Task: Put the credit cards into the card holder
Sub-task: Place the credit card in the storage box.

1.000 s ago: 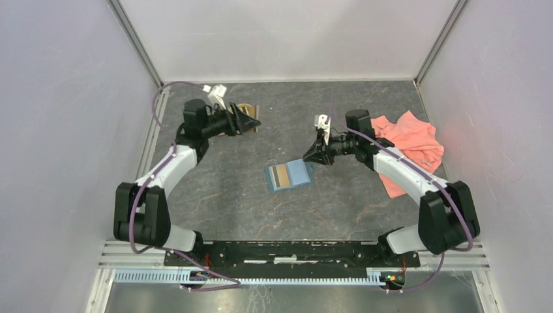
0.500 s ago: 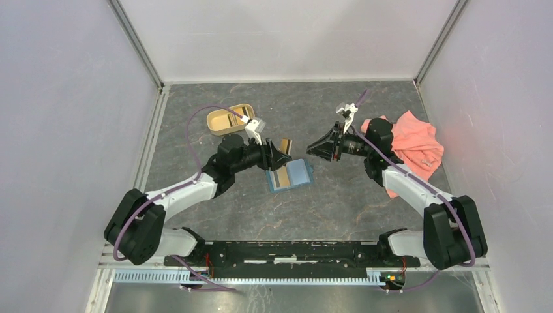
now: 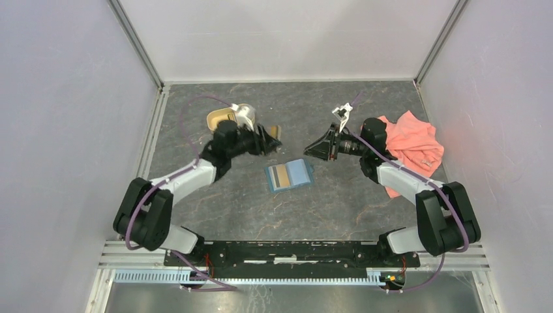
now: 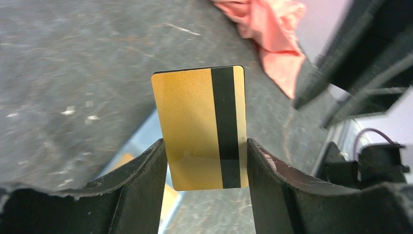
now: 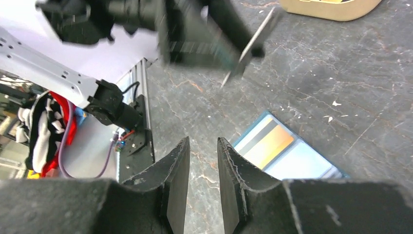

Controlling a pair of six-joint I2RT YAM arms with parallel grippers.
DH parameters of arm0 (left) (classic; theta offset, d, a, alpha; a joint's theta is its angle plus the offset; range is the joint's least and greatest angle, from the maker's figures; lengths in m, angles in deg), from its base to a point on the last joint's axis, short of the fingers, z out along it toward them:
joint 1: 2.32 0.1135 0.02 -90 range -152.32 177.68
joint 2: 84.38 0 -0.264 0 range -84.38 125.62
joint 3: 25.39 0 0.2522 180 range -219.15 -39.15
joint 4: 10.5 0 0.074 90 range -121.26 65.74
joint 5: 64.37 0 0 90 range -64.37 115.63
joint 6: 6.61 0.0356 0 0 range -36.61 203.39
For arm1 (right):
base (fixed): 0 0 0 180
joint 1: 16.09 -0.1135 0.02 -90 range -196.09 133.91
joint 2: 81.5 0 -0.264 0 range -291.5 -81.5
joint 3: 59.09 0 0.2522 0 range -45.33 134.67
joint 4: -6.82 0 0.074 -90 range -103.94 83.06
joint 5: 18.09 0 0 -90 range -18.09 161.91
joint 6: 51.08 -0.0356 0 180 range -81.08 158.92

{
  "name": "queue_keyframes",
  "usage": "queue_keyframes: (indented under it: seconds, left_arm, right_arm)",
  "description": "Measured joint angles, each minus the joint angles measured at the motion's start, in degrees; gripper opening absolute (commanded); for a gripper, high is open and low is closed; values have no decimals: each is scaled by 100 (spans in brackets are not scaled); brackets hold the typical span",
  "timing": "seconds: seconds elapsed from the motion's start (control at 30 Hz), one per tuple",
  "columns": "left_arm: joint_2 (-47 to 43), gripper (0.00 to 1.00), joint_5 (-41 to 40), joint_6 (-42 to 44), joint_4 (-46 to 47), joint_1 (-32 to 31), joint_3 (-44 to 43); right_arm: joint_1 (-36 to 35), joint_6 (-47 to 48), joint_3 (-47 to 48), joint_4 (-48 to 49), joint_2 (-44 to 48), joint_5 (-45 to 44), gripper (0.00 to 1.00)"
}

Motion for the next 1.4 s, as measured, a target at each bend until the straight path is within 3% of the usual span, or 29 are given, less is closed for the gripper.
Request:
queue_keyframes:
  seconds: [0.1,0.23,0.4,0.73,1.2,1.4]
  left_arm:
    - [289,50,-13,20,-817,955,-664]
    - [1075,49,-42,262,-2024,2074,-2170]
    - [2374,49,-44,662,-3233,2658,-3980]
    - [3770,52,76,699,-4205,2780,-5029]
    - [4266,59,-175,457,-4310,2667,-5473]
    - [4610,72,-446,363,-4476,2496,-5818]
  right_arm:
    - [0,522,225,-461,-72,33,34]
    - [-17,1357,678,-1259,-326,87,33]
    - [-181,2833,2096,-2861,-1224,52,34]
    - [-590,3626,4179,-3928,-2813,-114,34]
    - [-625,3591,4225,-4116,-3001,-136,33]
    - [-625,3556,4205,-4111,-3001,-131,33]
